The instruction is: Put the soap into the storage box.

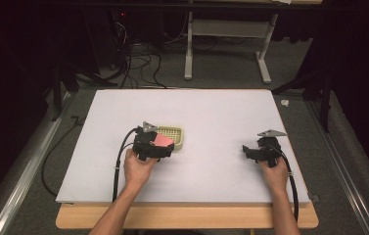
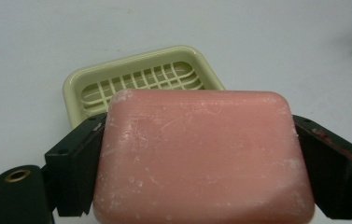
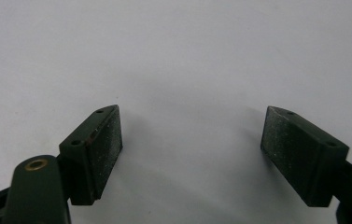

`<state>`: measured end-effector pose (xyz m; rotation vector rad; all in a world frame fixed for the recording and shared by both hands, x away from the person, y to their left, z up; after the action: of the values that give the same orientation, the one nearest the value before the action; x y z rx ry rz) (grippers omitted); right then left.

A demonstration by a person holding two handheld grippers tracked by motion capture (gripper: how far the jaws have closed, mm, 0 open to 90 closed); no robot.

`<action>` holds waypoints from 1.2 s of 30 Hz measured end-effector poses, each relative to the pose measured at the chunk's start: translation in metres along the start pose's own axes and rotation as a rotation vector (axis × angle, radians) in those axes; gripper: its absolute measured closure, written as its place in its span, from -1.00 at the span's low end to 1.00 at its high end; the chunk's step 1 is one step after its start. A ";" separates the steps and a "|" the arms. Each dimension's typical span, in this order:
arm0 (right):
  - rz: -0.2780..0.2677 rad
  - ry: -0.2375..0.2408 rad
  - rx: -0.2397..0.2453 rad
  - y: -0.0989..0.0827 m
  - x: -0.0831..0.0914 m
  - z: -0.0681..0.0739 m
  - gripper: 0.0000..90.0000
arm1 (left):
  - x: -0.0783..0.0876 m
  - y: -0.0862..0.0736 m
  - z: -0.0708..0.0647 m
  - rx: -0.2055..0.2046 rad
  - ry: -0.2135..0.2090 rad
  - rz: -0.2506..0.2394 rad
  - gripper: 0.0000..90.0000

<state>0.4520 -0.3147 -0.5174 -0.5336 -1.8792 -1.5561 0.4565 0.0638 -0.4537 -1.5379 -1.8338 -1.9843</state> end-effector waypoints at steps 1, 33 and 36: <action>0.000 0.000 0.000 0.000 0.000 0.000 -0.53 | 0.000 0.001 0.001 0.002 0.005 -0.002 -0.70; 0.000 0.000 -0.001 0.000 0.000 0.000 -0.53 | -0.036 0.029 0.012 0.029 0.059 0.073 -0.70; 0.000 0.000 0.000 0.000 0.000 0.000 -0.53 | -0.041 0.030 0.014 0.037 0.062 0.086 -0.70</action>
<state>0.4520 -0.3148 -0.5174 -0.5334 -1.8795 -1.5563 0.5038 0.0423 -0.4605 -1.5011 -1.7402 -1.9264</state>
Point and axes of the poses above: each handheld gripper's, and its own axes: x roughly backward along the jaws, y roughly out of its top, z roughly to its left, the point moved 5 cm from there along -x, roughly forward along the jaws, and after that the axes turned 6 degrees about -y, right-handed, at the moved point
